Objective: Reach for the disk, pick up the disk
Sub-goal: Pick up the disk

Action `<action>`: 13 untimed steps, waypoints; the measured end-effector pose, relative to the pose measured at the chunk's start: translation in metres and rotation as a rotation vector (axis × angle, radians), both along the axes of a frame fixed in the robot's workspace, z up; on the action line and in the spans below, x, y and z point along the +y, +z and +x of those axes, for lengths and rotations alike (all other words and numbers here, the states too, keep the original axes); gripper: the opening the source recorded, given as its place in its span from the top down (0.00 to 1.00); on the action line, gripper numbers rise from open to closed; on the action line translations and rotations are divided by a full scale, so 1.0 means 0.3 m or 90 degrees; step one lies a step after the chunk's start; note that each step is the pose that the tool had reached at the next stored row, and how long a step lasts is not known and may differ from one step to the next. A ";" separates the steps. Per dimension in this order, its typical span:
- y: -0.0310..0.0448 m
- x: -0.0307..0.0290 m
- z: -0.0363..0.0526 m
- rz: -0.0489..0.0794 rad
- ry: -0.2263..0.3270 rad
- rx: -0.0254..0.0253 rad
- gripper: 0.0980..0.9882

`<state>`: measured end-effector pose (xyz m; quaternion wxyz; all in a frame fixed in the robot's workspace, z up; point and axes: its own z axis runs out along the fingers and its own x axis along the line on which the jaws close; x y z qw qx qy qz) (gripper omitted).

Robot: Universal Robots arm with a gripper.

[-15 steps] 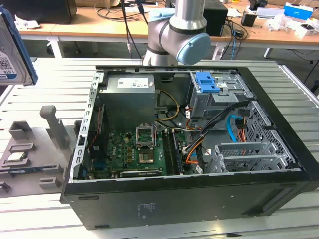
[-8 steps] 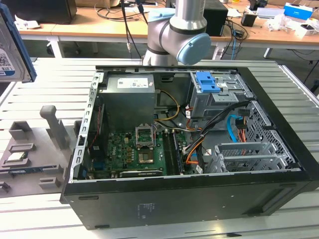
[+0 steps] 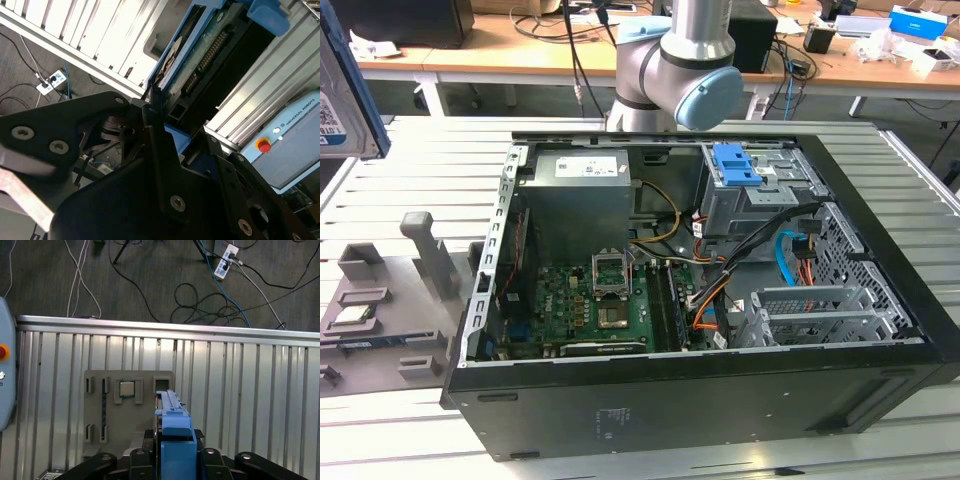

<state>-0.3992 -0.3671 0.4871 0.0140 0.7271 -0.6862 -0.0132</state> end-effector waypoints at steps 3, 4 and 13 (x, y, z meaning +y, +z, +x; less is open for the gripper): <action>0.012 0.000 0.000 0.000 0.000 0.0000 0.70; 0.016 0.000 0.000 0.000 0.000 0.0000 0.70; 0.047 0.000 0.000 0.000 0.000 0.0000 0.70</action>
